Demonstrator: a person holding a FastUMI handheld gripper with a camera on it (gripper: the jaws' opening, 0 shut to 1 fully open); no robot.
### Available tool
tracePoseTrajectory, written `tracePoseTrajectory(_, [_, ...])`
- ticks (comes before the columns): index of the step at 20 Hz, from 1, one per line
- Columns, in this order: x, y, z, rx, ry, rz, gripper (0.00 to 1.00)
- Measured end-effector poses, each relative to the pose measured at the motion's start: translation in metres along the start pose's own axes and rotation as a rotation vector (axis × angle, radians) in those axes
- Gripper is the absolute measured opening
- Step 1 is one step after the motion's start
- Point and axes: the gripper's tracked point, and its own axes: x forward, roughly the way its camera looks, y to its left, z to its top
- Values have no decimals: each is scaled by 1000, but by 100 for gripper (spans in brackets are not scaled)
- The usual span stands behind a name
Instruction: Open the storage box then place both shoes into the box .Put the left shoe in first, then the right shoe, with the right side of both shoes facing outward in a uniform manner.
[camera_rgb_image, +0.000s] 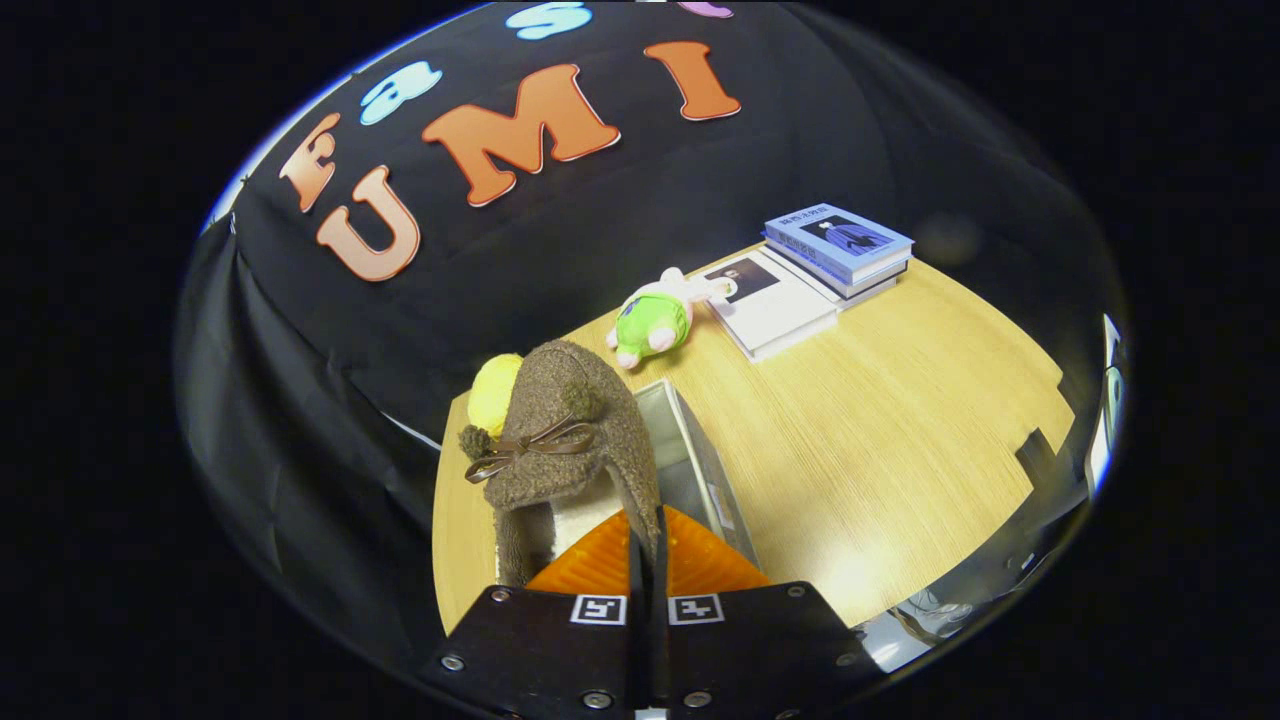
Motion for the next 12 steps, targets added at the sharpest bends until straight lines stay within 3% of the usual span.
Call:
tracePoseTrajectory(7, [29,-14,-32,-63,72,-112,3])
tracePoseTrajectory(9, [32,-9,-35,-71,85,-106,4])
tracePoseTrajectory(11, [24,0,-22,-84,47,-80,22])
tracePoseTrajectory(12, [20,3,-11,-107,19,-80,38])
